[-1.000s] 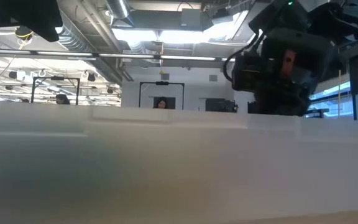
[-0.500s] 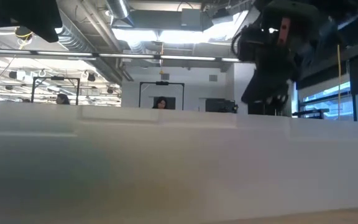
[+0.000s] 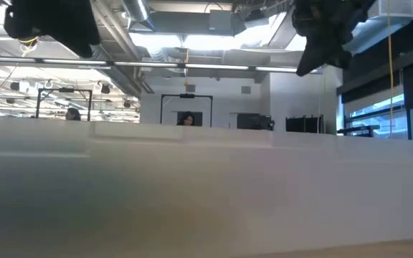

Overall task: Pack school essentials
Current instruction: Put the blue pen into the pink supply box

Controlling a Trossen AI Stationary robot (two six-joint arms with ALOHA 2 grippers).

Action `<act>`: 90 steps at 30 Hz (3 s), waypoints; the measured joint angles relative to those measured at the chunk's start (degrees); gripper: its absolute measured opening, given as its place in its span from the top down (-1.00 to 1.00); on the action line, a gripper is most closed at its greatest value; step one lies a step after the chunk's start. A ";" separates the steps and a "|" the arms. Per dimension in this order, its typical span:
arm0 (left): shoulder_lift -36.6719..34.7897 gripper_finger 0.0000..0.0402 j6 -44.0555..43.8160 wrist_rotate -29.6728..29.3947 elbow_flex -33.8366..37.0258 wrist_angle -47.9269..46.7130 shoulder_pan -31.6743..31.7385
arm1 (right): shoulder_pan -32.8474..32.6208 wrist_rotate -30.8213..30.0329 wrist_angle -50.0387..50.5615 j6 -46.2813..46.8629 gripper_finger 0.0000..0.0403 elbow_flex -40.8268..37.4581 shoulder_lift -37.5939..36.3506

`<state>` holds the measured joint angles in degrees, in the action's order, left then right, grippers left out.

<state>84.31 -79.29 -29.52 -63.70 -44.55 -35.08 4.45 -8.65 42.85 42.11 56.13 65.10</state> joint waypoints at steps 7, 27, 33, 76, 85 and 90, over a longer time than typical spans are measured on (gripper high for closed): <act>0.00 0.51 0.69 -0.02 0.00 -0.06 2.85 | 6.10 1.20 0.97 1.14 0.90 0.95 0.11; -0.57 0.51 18.32 3.58 0.00 -7.43 19.29 | 18.81 1.17 3.28 22.44 0.42 0.60 5.92; -2.69 0.51 28.21 3.72 -0.02 -7.92 25.08 | 24.29 1.25 3.08 26.81 0.39 0.60 11.36; -6.49 0.51 45.51 8.04 -0.02 -7.63 32.56 | 35.95 8.06 -2.88 33.22 0.38 0.60 36.05; -6.47 0.51 45.57 8.04 -0.02 -7.63 32.56 | 35.95 8.79 -3.12 29.59 0.39 0.80 37.20; -6.47 0.51 46.69 8.02 -0.02 -7.33 32.56 | 35.95 8.68 -3.08 29.59 0.56 0.71 37.23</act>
<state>77.84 -32.60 -21.50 -63.72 -51.88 -2.52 40.40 0.03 39.76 71.70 56.84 102.33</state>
